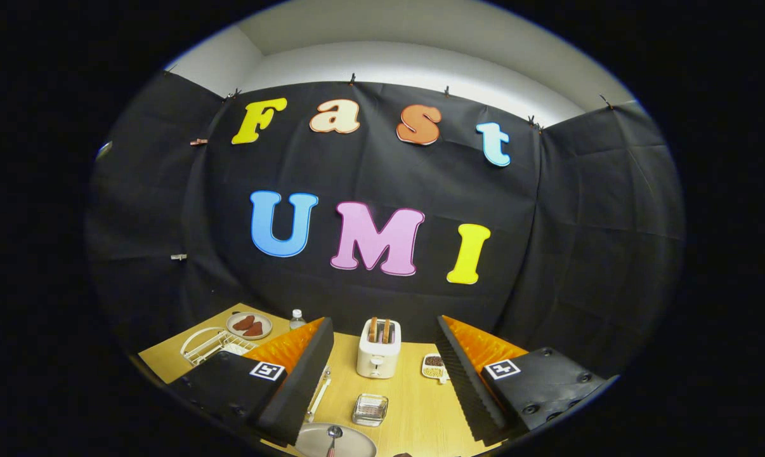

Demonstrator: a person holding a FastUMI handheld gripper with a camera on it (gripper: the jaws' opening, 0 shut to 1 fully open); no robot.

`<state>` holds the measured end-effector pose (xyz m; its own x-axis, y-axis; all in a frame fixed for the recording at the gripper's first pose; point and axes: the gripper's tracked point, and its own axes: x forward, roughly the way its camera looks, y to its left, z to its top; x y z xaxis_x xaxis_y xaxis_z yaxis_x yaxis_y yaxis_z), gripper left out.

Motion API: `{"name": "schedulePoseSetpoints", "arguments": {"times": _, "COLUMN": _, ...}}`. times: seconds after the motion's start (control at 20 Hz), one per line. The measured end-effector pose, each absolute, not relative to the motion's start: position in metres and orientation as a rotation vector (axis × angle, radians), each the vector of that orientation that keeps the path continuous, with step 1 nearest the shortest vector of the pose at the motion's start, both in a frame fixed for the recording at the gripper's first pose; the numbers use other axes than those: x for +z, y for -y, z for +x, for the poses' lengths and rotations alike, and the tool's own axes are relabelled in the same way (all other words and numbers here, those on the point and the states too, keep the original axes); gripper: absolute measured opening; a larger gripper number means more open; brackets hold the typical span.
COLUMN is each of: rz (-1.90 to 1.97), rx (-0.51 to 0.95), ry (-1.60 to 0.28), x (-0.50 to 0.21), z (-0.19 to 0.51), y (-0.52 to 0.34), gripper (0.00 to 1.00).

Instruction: Take the plate from the dish rack, then take the spoon from the basket and place it into the plate.

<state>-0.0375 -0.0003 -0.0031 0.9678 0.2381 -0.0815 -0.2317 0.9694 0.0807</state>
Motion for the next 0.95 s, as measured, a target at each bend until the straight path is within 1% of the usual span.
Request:
{"name": "schedulePoseSetpoints", "arguments": {"times": 0.4, "rz": 0.111, "rx": 0.233, "ry": -0.06, "x": 0.009, "z": -0.033, "y": 0.008, "gripper": 0.98}}
{"name": "schedulePoseSetpoints", "arguments": {"times": 0.95, "rz": 0.109, "rx": 0.255, "ry": -0.089, "x": -0.003, "z": -0.014, "y": 0.02, "gripper": 0.98}}
